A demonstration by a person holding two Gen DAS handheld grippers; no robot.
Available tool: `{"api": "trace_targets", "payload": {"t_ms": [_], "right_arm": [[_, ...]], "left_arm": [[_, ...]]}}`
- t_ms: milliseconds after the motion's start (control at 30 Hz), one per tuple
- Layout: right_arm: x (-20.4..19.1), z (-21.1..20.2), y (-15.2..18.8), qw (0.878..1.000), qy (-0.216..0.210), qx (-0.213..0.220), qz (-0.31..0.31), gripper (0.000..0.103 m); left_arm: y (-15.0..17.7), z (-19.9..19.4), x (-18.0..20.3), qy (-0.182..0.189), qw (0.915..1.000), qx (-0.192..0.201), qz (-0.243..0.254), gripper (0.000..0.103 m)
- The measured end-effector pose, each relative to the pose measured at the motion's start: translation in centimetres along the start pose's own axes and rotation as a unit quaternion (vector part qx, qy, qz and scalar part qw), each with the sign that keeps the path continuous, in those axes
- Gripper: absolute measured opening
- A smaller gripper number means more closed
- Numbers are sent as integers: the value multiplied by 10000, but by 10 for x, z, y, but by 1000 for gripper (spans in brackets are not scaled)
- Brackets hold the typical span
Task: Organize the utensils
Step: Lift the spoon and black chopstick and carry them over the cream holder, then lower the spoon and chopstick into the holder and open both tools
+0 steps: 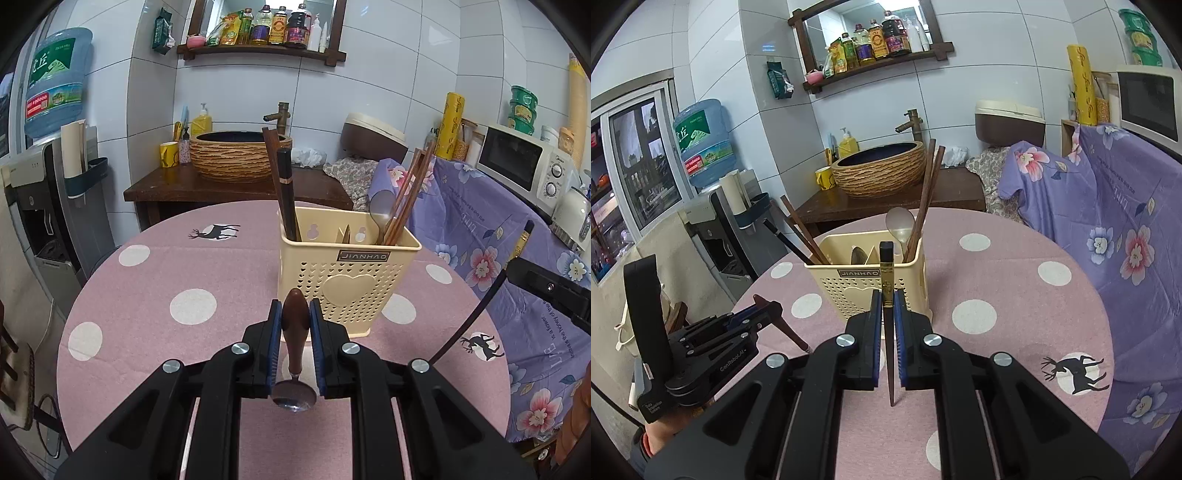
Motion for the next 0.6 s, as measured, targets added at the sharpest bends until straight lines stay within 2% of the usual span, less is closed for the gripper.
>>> {"api": "trace_targets", "payload": {"t_ms": [167,267,400,500,600], "right_arm": [[-3,-6,-12,9999,-155,-1,-45,7],[-5,-15,-31,9995,-275,77,-96,7],[-14,-34,-72,9984,-273,385,-307,7],[-18,-47,-108,9968,-115,674,-412,7],[-19,-53,-143,9947,70,928,-439,7]], "left_arm": [[-12,-8,4,187,9998,-16,-4,16],[-29,-18,8,329,9994,53,-20,16],[-70,-41,23,511,9980,354,60,16],[-106,-55,38,420,9964,695,222,16],[-135,-55,47,293,9955,873,230,16]]}}
Point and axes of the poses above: each gripper's, at about its wrist camera, not at the fingertips, and z roughly the way its jaws point, x to its right, y to its underside, the point moved 5 cm from there along z, roughly the way its jaws point, and after that the axes turned 6 degrees about -z, right-handed, at the moved point
